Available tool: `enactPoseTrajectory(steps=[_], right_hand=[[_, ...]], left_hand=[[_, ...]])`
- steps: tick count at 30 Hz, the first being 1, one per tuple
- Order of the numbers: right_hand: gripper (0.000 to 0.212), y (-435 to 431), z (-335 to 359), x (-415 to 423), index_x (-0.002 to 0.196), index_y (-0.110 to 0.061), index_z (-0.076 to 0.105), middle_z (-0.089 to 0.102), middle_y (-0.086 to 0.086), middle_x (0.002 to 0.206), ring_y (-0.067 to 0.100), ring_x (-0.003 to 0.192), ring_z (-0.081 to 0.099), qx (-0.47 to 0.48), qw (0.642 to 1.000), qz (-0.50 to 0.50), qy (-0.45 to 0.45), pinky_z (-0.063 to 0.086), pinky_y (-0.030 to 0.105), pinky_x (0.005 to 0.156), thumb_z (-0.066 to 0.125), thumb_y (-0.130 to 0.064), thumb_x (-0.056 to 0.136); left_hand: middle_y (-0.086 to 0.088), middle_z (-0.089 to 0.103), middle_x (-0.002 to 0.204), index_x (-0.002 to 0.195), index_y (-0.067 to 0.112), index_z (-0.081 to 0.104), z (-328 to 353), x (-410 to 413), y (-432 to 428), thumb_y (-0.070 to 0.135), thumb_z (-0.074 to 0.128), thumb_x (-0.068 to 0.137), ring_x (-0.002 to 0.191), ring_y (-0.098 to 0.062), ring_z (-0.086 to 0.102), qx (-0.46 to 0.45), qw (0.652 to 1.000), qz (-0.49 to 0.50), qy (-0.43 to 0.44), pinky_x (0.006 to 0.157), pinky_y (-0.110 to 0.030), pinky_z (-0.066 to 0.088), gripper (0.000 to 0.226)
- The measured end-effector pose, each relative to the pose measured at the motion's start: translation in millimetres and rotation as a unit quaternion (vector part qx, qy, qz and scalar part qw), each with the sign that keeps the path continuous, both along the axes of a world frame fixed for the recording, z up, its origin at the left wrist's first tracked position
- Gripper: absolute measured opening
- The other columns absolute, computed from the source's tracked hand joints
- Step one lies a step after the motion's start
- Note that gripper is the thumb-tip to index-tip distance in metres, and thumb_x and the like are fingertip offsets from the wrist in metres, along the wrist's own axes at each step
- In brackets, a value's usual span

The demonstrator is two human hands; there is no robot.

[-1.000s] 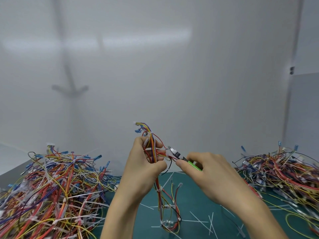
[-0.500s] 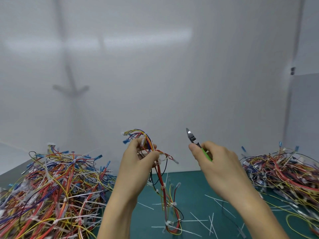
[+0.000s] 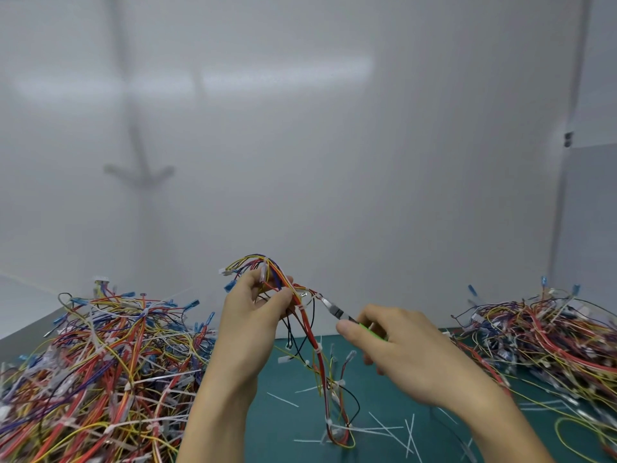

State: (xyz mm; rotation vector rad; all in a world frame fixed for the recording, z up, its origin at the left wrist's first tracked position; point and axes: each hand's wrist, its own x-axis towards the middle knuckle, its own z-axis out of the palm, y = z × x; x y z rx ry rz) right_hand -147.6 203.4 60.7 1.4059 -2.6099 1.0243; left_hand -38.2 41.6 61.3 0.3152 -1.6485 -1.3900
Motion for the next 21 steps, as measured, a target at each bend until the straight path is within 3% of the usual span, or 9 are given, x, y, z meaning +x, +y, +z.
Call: enactPoseTrajectory(steps=[3,7,17,21], right_hand=[[0.049,-1.6,0.7,0.1,0.083,-0.022,0.063,0.074,-0.003,0.076,0.013,0.069,0.070,-0.026,0.995,0.049,-0.080,0.057,0.041,0.077,0.044,-0.067,0.089],[0.046,-2.0,0.5,1.0,0.083,-0.020,0.064,0.075,-0.004,0.075,0.012,0.066,0.072,-0.041,0.988,0.081,-0.128,0.056,0.033,0.072,0.046,-0.061,0.095],[0.047,-0.5,1.8,2.5,0.084,-0.021,0.065,0.075,-0.003,0.078,0.013,0.067,0.072,-0.022,0.988,0.088,-0.127,0.058,0.040,0.080,0.046,-0.063,0.093],[0.047,-0.6,2.2,2.3,0.085,-0.021,0.065,0.075,-0.003,0.078,0.013,0.068,0.073,-0.024,0.987,0.094,-0.130,0.058,0.040,0.080,0.046,-0.063,0.093]], left_hand=[[0.007,0.076,0.092,0.096,0.019,0.066,0.8,0.8,-0.2,0.001,0.060,0.092,0.084,-0.009,0.072,0.010,1.000,-0.009,0.011,0.080,-0.028,0.056,0.020],[0.006,0.076,0.098,0.101,0.018,0.066,0.3,0.4,0.1,0.001,0.059,0.093,0.086,-0.009,0.072,0.016,0.999,-0.026,0.015,0.083,-0.030,0.055,0.021],[0.005,0.074,0.104,0.104,0.018,0.066,0.1,-0.7,0.2,-0.001,0.057,0.094,0.091,-0.009,0.071,0.009,0.998,-0.048,0.027,0.074,-0.019,0.056,0.023],[0.005,0.074,0.101,0.103,0.019,0.065,0.4,-0.8,2.0,-0.001,0.055,0.094,0.086,-0.010,0.071,0.009,0.998,-0.048,0.025,0.076,-0.022,0.057,0.025]])
